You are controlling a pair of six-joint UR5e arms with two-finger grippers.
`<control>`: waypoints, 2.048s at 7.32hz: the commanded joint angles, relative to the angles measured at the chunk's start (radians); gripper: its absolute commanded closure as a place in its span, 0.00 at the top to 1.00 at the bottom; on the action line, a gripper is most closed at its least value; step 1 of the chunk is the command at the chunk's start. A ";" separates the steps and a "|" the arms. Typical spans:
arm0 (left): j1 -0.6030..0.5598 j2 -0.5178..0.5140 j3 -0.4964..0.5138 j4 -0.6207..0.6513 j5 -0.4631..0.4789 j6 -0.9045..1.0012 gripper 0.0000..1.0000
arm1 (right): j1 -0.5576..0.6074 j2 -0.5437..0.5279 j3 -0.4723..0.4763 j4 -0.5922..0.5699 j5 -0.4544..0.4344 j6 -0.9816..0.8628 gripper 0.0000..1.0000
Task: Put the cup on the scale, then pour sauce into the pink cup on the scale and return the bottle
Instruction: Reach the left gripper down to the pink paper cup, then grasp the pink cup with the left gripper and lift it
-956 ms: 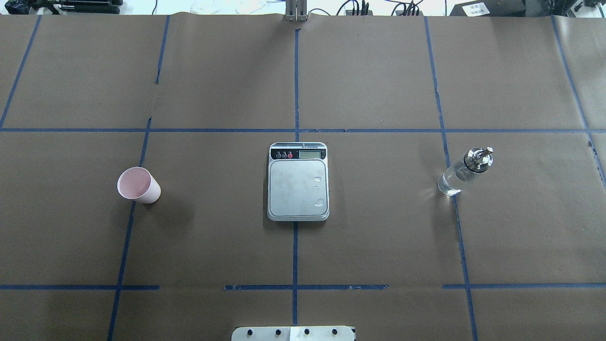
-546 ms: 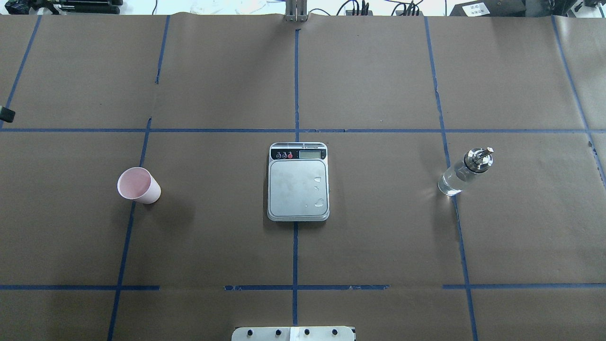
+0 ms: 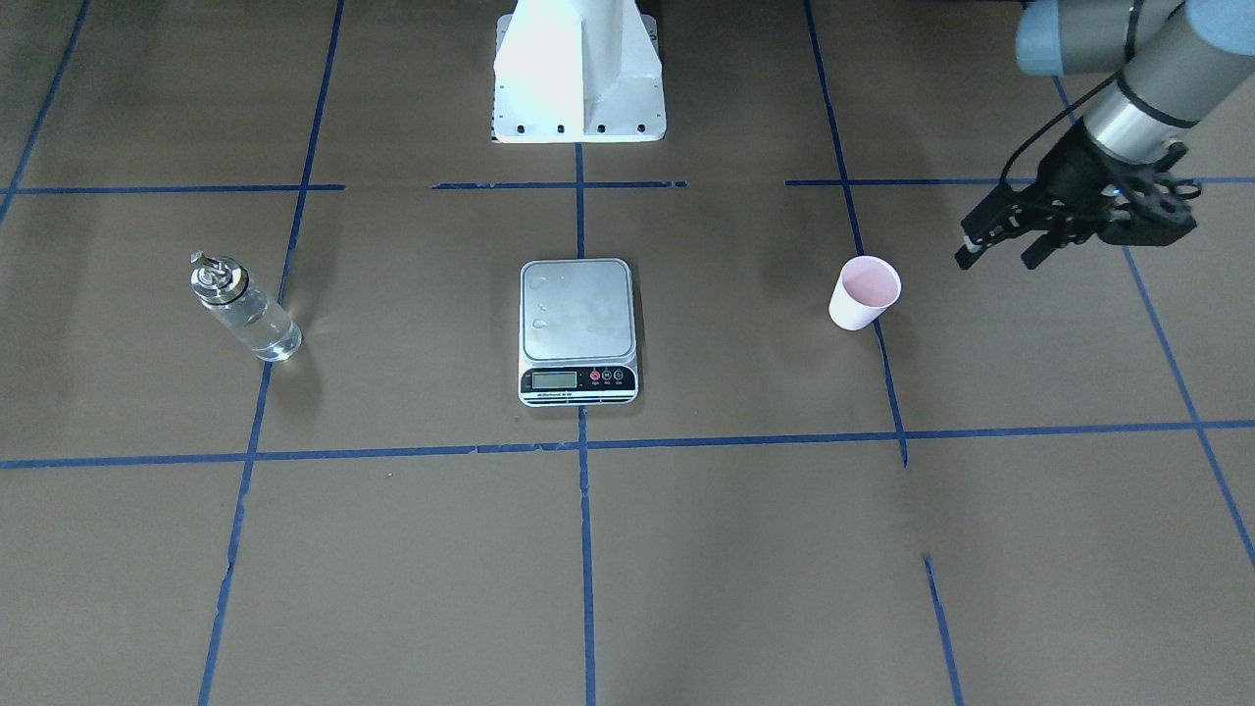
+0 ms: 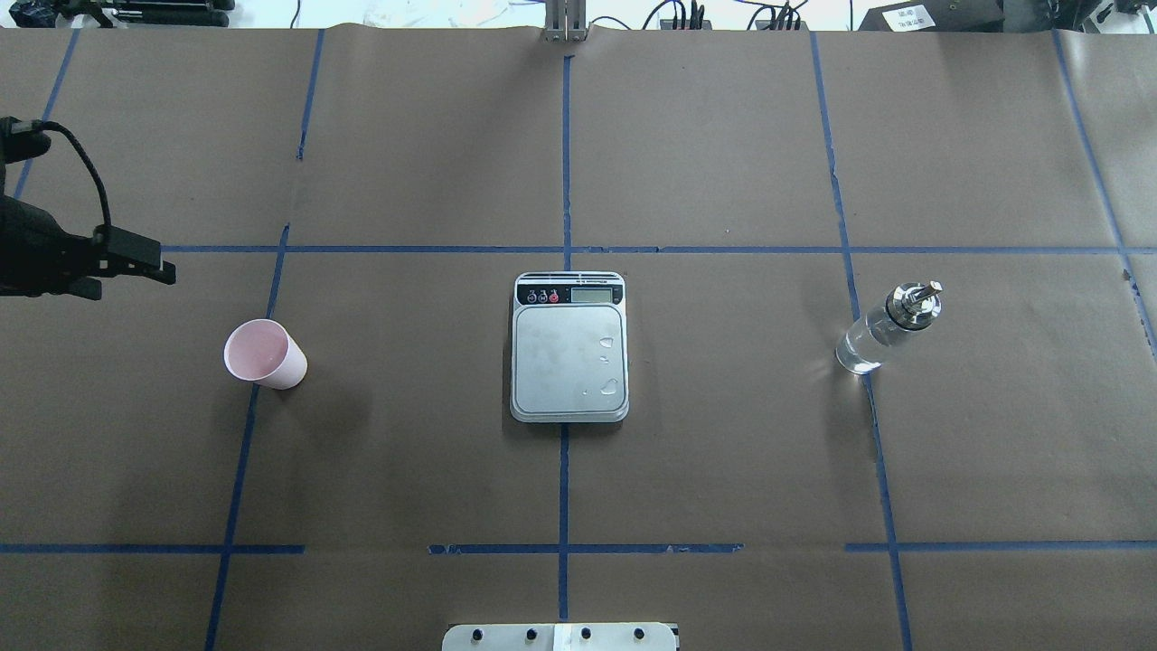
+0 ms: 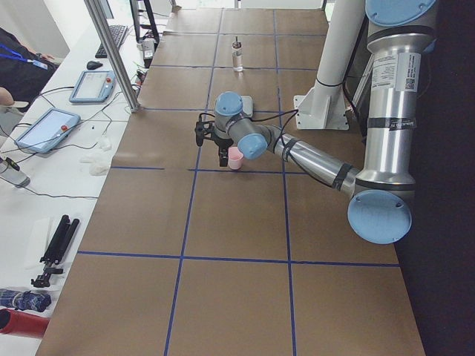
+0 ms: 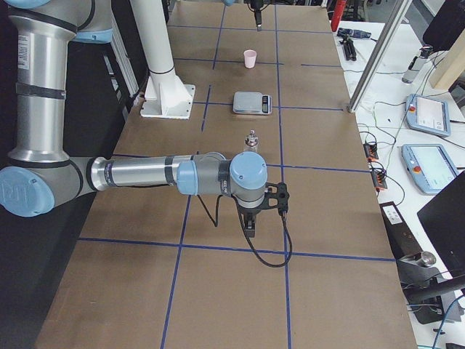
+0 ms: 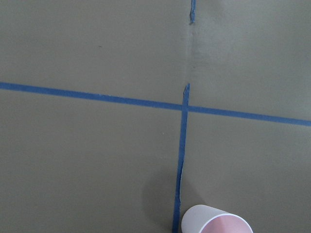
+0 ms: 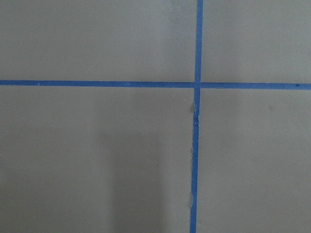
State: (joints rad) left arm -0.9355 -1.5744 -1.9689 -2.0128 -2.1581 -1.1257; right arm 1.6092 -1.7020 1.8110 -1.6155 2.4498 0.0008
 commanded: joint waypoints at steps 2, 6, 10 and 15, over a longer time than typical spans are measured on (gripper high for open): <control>0.168 0.001 0.008 -0.017 0.144 -0.154 1.00 | -0.002 -0.005 -0.007 0.023 0.000 0.004 1.00; 0.190 -0.016 0.057 -0.018 0.144 -0.143 0.98 | -0.003 -0.001 0.010 0.029 0.002 0.005 1.00; 0.224 -0.047 0.082 -0.017 0.144 -0.141 0.82 | -0.003 0.012 0.010 0.028 0.002 0.005 1.00; 0.225 -0.095 0.133 -0.015 0.146 -0.141 0.02 | -0.003 0.010 0.030 0.025 0.009 0.005 1.00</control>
State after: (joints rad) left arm -0.7095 -1.6612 -1.8391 -2.0280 -2.0128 -1.2652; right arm 1.6061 -1.6913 1.8357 -1.5897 2.4573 0.0061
